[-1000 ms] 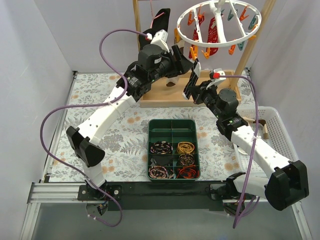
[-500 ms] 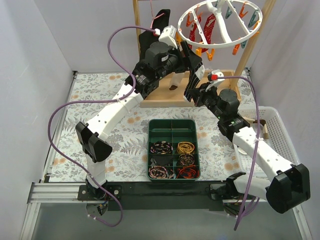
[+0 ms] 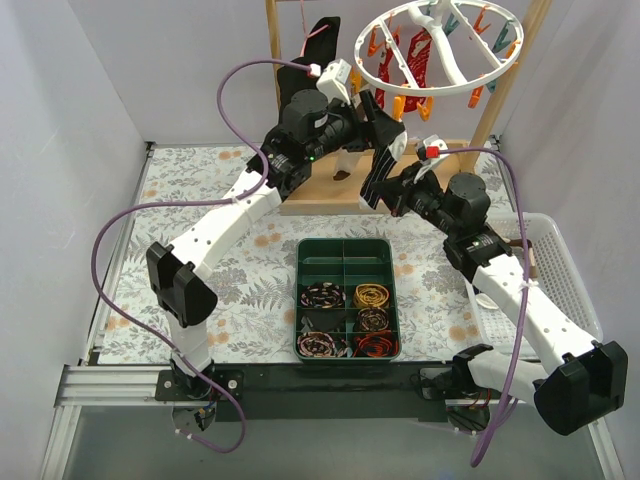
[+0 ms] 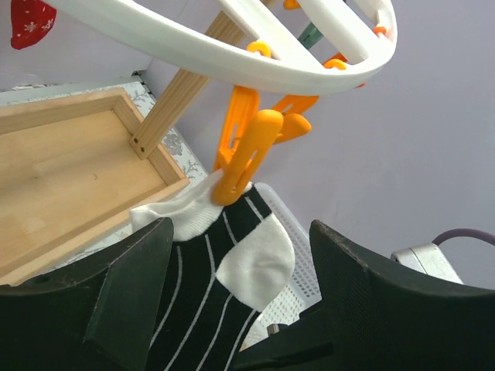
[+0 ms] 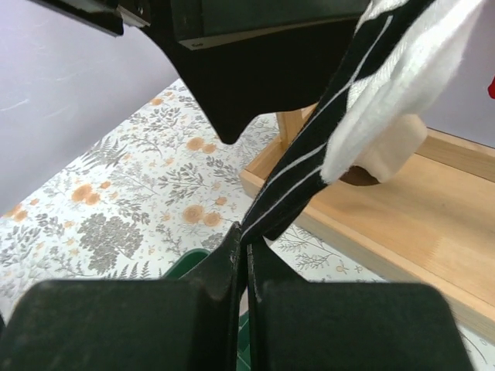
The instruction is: Remove the socks clipped to the hanger
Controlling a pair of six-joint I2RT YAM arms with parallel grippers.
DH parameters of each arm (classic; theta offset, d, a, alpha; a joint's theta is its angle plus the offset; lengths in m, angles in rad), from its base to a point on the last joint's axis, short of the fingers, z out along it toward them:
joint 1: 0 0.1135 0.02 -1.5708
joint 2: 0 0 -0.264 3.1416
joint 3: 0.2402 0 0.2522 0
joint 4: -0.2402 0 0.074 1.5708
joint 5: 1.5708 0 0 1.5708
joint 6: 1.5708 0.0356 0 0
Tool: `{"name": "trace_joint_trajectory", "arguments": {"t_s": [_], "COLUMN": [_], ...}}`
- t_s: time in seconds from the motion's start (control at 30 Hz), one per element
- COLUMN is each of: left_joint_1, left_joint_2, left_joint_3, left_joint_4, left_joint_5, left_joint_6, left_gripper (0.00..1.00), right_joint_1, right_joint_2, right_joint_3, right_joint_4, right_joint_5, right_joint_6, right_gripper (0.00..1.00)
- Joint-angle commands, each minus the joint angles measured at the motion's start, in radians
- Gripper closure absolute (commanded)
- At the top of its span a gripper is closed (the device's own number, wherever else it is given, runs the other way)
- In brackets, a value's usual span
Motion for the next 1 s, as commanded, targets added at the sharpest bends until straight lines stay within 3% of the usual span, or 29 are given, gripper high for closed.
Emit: {"name": "trace_joint_trajectory", "arguments": {"t_s": [0.0,0.17,0.53,0.73,0.97], "left_joint_1": [0.014,0.015,0.021,0.021,0.020], "left_joint_2": [-0.158,-0.300,-0.525,-0.507,-0.447], "left_joint_3": [-0.082,-0.272,-0.618,-0.680,-0.653], "left_joint_4": [0.024,0.030,0.104,0.107,0.108], "left_joint_5": [0.037,0.031,0.260,0.318,0.307], "left_joint_6": [-0.032,-0.009,0.094,0.161,0.203], "left_gripper": [0.31,0.31,0.27,0.26,0.26], "right_joint_1": [-0.008,-0.020,-0.060,-0.061,-0.061], "right_joint_2": [-0.005,0.007,0.039,0.044,0.033], "right_joint_3": [0.061,0.105,0.206,0.243,0.245], "right_joint_4": [-0.029,-0.058,-0.157,-0.177,-0.180], "right_joint_5": [-0.104,-0.147,-0.225,-0.245,-0.267], "right_joint_6": [0.037,0.073,0.224,0.289,0.326], "right_gripper": [0.99,0.99,0.99,0.99,0.99]}}
